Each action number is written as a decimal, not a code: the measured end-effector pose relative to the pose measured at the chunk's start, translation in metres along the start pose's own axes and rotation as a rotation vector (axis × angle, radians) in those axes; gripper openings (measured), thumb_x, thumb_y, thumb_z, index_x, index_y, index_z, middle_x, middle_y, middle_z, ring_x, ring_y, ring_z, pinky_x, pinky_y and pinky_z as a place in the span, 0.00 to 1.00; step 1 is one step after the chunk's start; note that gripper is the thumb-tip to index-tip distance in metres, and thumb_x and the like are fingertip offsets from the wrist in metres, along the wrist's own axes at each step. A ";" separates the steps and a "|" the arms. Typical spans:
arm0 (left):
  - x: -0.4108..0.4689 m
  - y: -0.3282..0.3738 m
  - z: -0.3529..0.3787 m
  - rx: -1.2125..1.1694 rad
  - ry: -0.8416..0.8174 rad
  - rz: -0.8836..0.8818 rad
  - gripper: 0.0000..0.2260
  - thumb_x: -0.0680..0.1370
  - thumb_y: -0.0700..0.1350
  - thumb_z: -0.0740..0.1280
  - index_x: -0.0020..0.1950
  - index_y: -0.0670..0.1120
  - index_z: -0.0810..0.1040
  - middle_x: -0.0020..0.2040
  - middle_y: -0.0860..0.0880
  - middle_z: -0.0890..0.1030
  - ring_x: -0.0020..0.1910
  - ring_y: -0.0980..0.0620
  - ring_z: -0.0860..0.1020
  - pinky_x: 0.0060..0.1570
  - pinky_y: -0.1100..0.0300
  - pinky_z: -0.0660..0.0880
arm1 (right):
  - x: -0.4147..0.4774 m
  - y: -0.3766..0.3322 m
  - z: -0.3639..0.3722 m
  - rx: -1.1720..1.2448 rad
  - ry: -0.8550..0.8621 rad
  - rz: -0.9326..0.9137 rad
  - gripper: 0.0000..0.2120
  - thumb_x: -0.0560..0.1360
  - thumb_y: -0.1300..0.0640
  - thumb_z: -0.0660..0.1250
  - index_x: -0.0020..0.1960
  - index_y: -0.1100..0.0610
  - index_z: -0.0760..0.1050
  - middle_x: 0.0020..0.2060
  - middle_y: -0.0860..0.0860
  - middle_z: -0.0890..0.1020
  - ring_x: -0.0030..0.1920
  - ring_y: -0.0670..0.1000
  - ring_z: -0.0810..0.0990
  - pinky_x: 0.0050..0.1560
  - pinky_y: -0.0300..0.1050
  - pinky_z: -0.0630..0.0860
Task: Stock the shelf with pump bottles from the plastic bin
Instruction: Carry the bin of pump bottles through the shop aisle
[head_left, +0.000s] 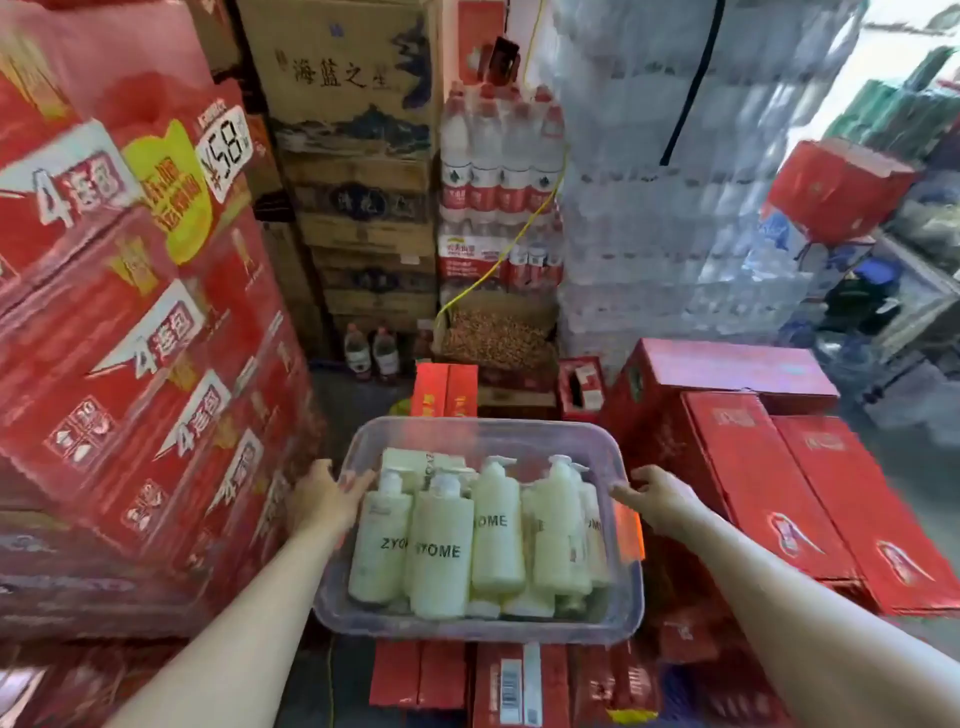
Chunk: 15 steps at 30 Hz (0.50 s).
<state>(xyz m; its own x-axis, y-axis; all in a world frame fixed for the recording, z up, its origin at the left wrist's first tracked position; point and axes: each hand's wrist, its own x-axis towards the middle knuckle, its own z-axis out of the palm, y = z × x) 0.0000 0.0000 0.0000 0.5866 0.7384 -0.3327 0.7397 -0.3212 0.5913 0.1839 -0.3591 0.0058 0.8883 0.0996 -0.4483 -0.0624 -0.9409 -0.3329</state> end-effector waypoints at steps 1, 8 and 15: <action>0.008 -0.007 0.003 -0.004 0.002 -0.043 0.31 0.76 0.58 0.69 0.72 0.39 0.69 0.66 0.37 0.76 0.63 0.37 0.75 0.56 0.49 0.71 | 0.001 0.000 0.007 0.052 -0.026 0.029 0.27 0.74 0.39 0.68 0.63 0.57 0.76 0.48 0.53 0.83 0.44 0.53 0.82 0.42 0.45 0.78; 0.037 -0.045 0.019 -0.036 -0.122 -0.025 0.19 0.78 0.61 0.65 0.45 0.44 0.77 0.38 0.45 0.80 0.40 0.42 0.79 0.34 0.55 0.68 | -0.007 -0.011 0.034 0.233 0.055 0.189 0.24 0.71 0.38 0.72 0.57 0.53 0.73 0.50 0.51 0.81 0.49 0.53 0.79 0.37 0.44 0.73; 0.042 -0.053 0.021 -0.129 -0.233 -0.031 0.25 0.71 0.65 0.70 0.51 0.45 0.74 0.45 0.47 0.80 0.42 0.47 0.78 0.38 0.55 0.70 | -0.027 -0.021 0.036 0.250 0.063 0.260 0.29 0.71 0.32 0.69 0.49 0.59 0.76 0.36 0.50 0.80 0.35 0.48 0.77 0.28 0.42 0.67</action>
<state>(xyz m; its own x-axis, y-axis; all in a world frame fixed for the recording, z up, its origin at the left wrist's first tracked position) -0.0076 0.0357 -0.0605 0.6355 0.5856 -0.5032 0.7191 -0.2117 0.6619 0.1448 -0.3304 -0.0049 0.8539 -0.1602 -0.4952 -0.3926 -0.8230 -0.4105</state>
